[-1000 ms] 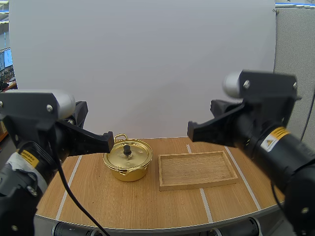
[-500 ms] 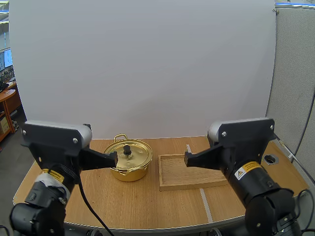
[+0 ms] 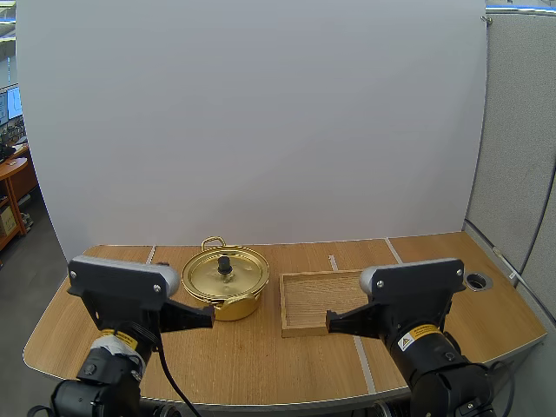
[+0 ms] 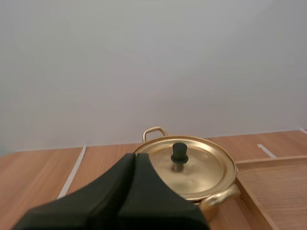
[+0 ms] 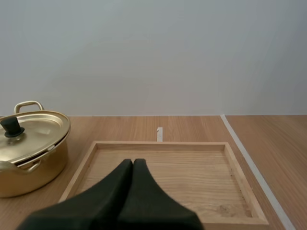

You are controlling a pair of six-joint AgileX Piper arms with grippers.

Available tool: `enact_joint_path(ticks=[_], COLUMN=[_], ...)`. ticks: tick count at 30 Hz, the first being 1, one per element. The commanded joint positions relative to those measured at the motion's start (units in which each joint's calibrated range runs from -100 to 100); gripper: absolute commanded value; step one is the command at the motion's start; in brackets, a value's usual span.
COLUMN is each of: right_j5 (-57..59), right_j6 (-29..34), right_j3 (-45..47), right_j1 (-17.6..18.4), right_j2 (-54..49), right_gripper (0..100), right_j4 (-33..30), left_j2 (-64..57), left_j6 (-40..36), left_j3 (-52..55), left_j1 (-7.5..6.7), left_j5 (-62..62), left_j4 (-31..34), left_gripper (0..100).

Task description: Open the pot, put the grape inside, and close it

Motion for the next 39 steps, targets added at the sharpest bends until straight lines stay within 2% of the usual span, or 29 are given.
enact_joint_path(ticks=[1, 5, 18, 39], right_j5=[7.5, 13.1, 13.4, 13.2], right_j6=[0.1, 0.1, 0.1, 0.1], right_j3=[0.7, 0.7, 0.7, 0.7], right_j1=[-0.5, -1.0, -1.2, -1.2], right_j2=[-0.4, -0.4, -0.4, -0.4], right_gripper=[0, 0, 0, 0], right_j4=[-0.3, -0.4, -0.4, -0.3], left_j2=[-0.3, -0.3, -0.3, -0.3], left_j6=[-0.4, -0.4, -3.0, -3.0], left_j3=[0.5, 0.5, 0.5, 0.5], left_j1=[0.05, 0.05, 0.05, 0.05], left_j5=[5.2, 10.4, 15.5, 15.2], left_j4=[-1.3, -1.6, -2.4, -2.4], left_gripper=[0, 0, 0, 0])
